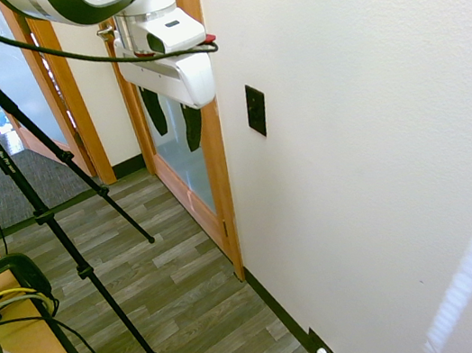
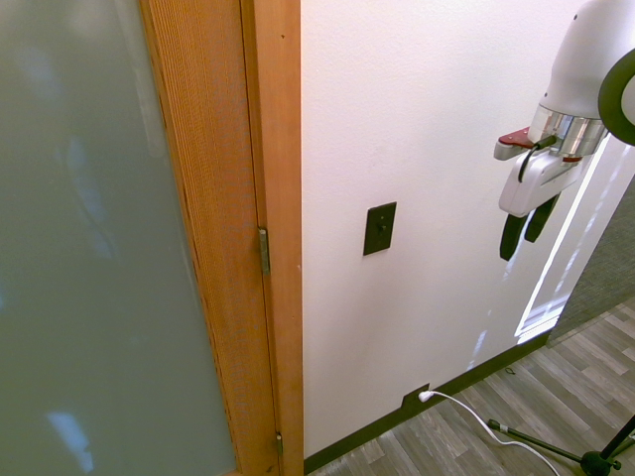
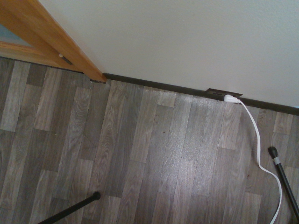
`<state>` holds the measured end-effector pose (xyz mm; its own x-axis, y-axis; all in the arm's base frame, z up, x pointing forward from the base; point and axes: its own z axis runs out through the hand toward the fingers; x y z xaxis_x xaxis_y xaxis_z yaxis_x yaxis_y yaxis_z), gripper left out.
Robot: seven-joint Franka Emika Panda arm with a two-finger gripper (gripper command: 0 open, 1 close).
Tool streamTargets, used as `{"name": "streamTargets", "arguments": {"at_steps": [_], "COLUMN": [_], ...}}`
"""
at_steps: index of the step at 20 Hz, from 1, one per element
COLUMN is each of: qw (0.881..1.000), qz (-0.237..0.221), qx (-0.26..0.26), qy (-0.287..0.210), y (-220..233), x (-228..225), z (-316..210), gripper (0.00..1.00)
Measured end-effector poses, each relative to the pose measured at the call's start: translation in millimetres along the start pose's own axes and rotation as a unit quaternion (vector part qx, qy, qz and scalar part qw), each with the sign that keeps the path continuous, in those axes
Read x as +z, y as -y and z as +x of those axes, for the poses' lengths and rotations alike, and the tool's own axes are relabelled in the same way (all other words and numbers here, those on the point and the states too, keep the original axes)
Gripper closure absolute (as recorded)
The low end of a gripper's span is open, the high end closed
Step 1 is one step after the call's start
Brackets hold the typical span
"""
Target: Turn off the light
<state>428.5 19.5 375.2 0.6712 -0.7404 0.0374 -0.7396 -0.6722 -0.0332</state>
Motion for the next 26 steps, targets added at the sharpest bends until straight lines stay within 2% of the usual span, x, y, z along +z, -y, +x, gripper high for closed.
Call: {"name": "streamTargets", "arguments": {"at_steps": [4, 7, 10, 15, 21, 22, 26], "qw": [1.000, 0.998, 0.994, 0.986, 0.970, 0.968, 0.958], "qz": [0.009, 0.045, 0.081, 0.108, 0.117, 0.120, 0.132], "qx": [0.005, 0.019, 0.045, 0.072, 0.112, 0.116, 0.126], "qy": [-0.010, -0.037, -0.057, -0.103, -0.182, -0.189, -0.220], "y": [7, 36, 75, 124, 146, 152, 161], "x": [-4, -12, 13, 72, 85, 88, 100], "z": [-2, -5, 6, 32, 36, 33, 38], "gripper": [0.00, 0.00, 0.00, 0.00, 0.00, 1.00, 1.00]}}
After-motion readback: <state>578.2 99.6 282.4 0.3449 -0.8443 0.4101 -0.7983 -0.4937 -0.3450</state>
